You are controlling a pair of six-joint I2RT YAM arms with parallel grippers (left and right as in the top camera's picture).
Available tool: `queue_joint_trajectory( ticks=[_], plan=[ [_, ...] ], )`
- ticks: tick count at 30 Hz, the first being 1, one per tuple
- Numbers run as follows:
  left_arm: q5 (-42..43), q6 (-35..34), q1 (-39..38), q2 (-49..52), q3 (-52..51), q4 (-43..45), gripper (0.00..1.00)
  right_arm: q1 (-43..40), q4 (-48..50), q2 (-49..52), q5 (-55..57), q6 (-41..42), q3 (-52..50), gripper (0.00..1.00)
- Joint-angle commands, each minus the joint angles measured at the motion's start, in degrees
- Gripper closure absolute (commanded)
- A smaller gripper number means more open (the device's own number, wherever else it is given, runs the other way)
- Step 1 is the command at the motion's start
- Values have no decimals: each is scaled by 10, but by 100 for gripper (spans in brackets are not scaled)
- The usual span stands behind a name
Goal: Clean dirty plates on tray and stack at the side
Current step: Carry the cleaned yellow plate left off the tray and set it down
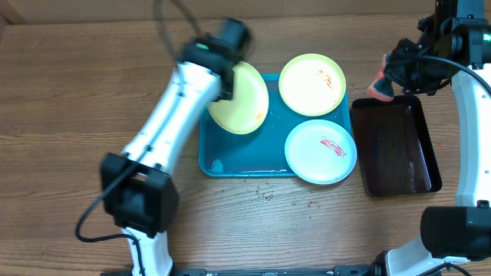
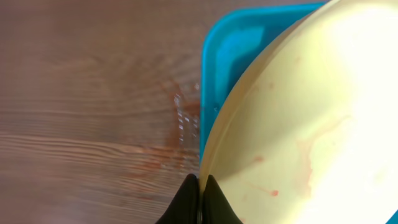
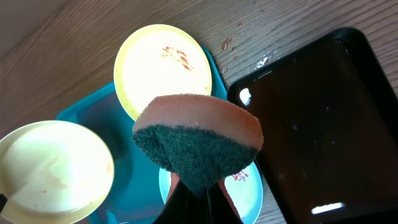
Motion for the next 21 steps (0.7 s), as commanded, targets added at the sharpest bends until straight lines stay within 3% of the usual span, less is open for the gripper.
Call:
queue_joint_trajectory(
  ticks=[1,4,10,21],
  plan=[
    [253,85,94,-21,12,0,96,-1,3,-12,5,-2,5,96],
    [316,110,180,-21,12,-4,96,-1,3,-12,5,-2,5,96],
    [320,112,310,-21,-20,7,96,-1,3,-12,5,-2,5,96],
    [334,75,415,-21,-212,167,96,-1,1,-12,6,-2,5,96]
  ],
)
